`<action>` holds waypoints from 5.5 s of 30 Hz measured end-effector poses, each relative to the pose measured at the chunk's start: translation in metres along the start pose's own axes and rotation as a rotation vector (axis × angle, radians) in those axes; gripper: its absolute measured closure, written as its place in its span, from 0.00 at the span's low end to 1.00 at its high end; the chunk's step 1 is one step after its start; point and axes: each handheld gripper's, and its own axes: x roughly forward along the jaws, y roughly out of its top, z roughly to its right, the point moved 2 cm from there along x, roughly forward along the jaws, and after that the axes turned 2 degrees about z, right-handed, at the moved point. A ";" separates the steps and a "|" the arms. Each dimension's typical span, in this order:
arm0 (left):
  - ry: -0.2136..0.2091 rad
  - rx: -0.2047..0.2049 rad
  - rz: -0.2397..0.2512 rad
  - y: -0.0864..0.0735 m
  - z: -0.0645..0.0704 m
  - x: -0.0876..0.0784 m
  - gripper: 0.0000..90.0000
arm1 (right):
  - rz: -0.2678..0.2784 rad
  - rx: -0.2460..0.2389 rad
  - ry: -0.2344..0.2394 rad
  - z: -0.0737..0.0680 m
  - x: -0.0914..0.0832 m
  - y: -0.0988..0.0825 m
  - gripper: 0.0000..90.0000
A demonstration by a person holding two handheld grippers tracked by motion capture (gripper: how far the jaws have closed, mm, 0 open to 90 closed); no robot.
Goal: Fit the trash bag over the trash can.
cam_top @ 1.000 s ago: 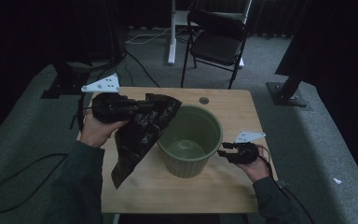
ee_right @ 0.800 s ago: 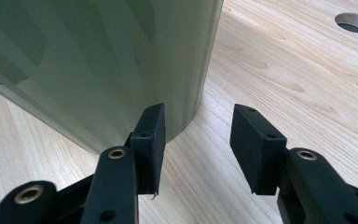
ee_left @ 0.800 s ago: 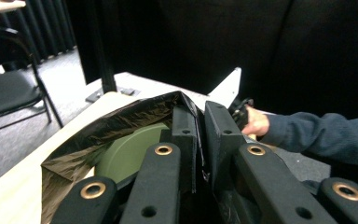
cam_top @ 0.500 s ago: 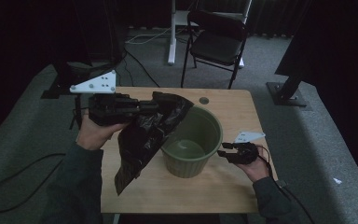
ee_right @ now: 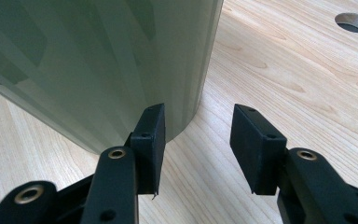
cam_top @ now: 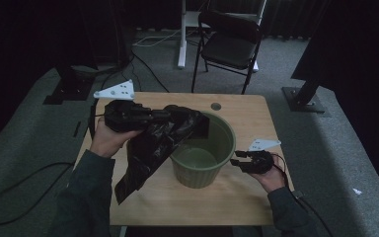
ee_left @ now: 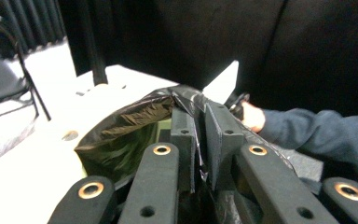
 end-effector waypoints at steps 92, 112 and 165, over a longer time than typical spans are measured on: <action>0.133 -0.225 -0.104 -0.103 -0.023 0.026 0.99 | 0.081 -0.037 0.050 -0.019 -0.004 0.020 0.67; 0.124 -0.221 -0.070 -0.071 -0.035 0.050 1.00 | 0.197 -0.024 0.026 -0.008 -0.062 0.040 0.84; 0.148 -0.172 -0.037 -0.048 -0.030 0.054 0.88 | 0.220 -0.270 0.068 -0.067 -0.028 0.138 0.99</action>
